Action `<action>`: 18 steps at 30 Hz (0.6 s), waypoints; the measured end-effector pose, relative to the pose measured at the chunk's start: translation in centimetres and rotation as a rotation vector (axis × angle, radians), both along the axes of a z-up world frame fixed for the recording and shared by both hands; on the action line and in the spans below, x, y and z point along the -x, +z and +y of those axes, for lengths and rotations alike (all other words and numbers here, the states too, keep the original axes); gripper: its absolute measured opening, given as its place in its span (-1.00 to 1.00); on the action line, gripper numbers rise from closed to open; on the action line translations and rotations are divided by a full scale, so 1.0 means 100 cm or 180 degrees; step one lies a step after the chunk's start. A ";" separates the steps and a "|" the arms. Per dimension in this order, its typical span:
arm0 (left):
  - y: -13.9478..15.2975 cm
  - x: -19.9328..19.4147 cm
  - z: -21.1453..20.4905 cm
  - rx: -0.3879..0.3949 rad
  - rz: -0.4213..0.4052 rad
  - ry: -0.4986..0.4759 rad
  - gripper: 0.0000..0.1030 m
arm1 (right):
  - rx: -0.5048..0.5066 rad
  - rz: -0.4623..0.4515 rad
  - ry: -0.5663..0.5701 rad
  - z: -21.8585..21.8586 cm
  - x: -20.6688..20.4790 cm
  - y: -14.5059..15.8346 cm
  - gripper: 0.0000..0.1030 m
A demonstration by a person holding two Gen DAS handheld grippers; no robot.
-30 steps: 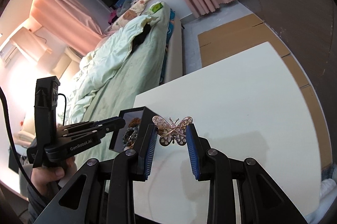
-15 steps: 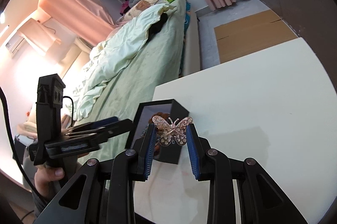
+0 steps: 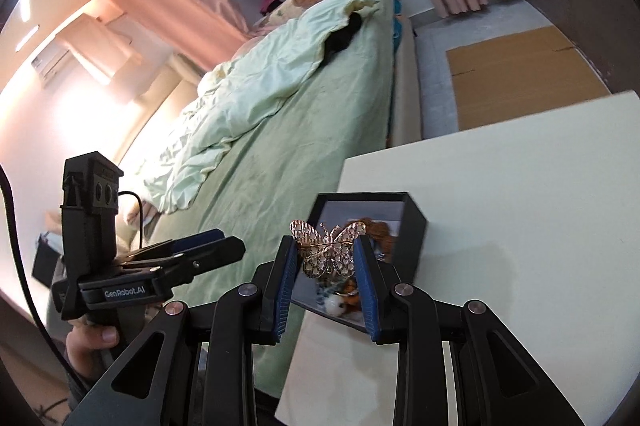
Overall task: Organize jewelry
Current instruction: 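Carry the gold butterfly charm into the black box and open the right tool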
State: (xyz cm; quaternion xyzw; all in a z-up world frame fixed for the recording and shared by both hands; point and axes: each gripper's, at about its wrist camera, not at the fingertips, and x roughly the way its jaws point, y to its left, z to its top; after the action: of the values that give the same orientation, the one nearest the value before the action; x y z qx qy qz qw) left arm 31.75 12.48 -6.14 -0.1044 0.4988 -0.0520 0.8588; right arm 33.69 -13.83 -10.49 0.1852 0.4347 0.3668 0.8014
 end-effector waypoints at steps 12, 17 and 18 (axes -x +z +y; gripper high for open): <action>0.016 0.020 -0.009 0.0080 -0.0137 -0.0016 0.80 | 0.0049 0.0043 -0.0133 -0.026 0.010 0.005 0.26; 0.031 0.039 -0.031 0.0084 -0.0261 -0.0099 0.85 | 0.0123 -0.0073 -0.0340 -0.054 0.033 0.019 0.49; 0.034 0.042 -0.034 0.0083 -0.0283 -0.0114 0.86 | 0.0121 -0.0108 -0.0390 -0.059 0.038 0.023 0.56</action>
State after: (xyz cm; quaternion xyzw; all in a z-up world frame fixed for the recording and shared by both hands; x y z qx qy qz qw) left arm 27.52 9.08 -2.72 -0.1042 0.4613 -0.0785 0.8776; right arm 29.88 -19.75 -8.21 0.1899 0.4158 0.3117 0.8330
